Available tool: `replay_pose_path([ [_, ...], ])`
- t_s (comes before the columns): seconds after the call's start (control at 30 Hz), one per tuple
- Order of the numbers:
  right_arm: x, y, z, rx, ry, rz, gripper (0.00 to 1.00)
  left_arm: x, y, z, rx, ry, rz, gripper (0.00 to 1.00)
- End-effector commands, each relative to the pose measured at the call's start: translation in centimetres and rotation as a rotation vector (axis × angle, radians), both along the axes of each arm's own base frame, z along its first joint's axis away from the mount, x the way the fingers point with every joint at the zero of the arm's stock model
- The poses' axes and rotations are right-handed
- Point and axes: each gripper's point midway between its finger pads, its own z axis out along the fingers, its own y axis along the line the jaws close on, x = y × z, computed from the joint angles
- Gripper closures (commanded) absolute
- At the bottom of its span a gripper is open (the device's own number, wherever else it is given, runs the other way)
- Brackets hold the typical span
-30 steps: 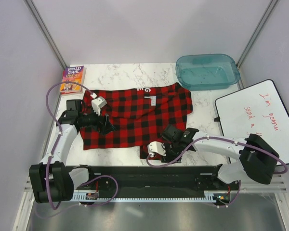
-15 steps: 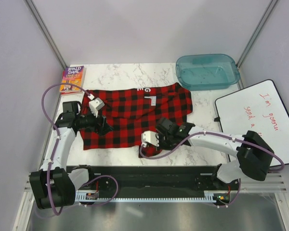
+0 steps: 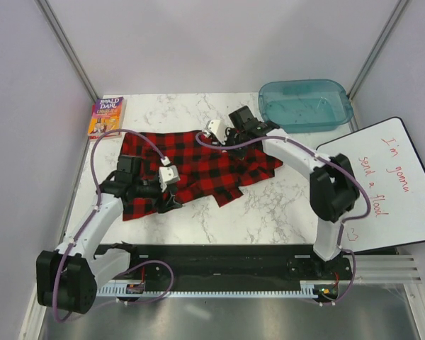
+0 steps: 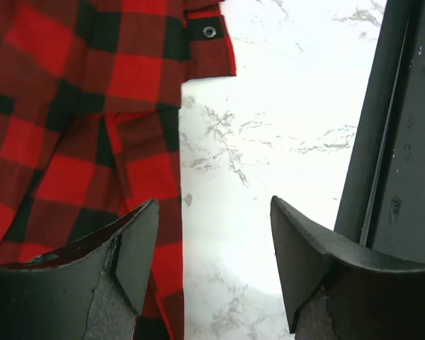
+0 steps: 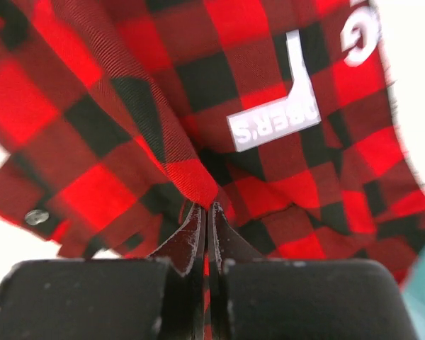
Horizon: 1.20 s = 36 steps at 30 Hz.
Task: Fold and stack the long sleeve shirts
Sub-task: Fold the shirt
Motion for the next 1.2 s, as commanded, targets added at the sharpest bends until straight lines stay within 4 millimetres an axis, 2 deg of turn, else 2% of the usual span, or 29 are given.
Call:
replay_pose_path([
  [0.0,3.9,0.0,-0.8,0.041,0.043,-0.089,1.0,2.0,-2.5,0.5,0.024,-0.177,-0.055,0.3],
  [0.07,5.0,0.4,-0.5,0.069,0.044,-0.105,1.0,2.2,-3.8,0.5,0.034,-0.18,-0.077,0.31],
  [0.1,5.1,0.5,-1.2,0.065,0.059,-0.108,1.0,1.8,-5.4,0.4,0.032,-0.199,-0.124,0.32],
  [0.13,5.1,0.8,-1.3,0.074,0.067,-0.095,1.0,2.2,-5.9,-0.3,0.065,-0.194,-0.124,0.33],
  [0.17,5.2,0.9,-1.2,0.081,0.067,-0.096,1.0,1.3,-7.4,-0.9,0.076,-0.195,-0.176,0.34],
  [0.23,5.2,1.2,-1.5,0.083,0.078,-0.09,1.0,2.0,-8.7,-2.4,0.13,-0.213,-0.192,0.34],
  [0.27,5.1,1.2,-1.7,0.084,0.082,-0.088,1.0,1.5,-9.8,-2.9,0.143,-0.217,-0.228,0.33],
  [0.33,5.0,1.2,-2.0,0.079,0.09,-0.087,1.0,2.3,-11.0,-4.6,0.178,-0.203,-0.241,0.3],
  [0.47,4.6,1.2,-2.3,0.08,0.104,-0.083,1.0,4.4,-13.3,-5.9,0.204,-0.235,-0.242,0.28],
  [0.53,4.6,1.1,-2.5,0.077,0.107,-0.084,1.0,5.5,-14.1,-5.7,0.214,-0.264,-0.241,0.28],
  [0.57,4.6,1.0,-2.7,0.075,0.109,-0.085,1.0,5.4,-14.6,-6.3,0.224,-0.261,-0.261,0.28],
  [0.63,4.5,0.9,-2.8,0.074,0.115,-0.088,1.0,5.8,-15.2,-6.2,0.229,-0.277,-0.273,0.27],
  [0.87,4.6,0.8,-3.1,0.076,0.123,-0.1,1.0,4.2,-16.6,-7.0,0.224,-0.244,-0.386,0.27],
  [1.1,4.9,0.8,-2.8,0.09,0.123,-0.115,0.99,4.2,-17.3,-8.5,0.292,-0.143,-0.419,0.24],
  [1.17,4.9,0.9,-2.7,0.096,0.122,-0.113,0.99,4.2,-17.3,-9.1,0.309,-0.122,-0.426,0.28],
])
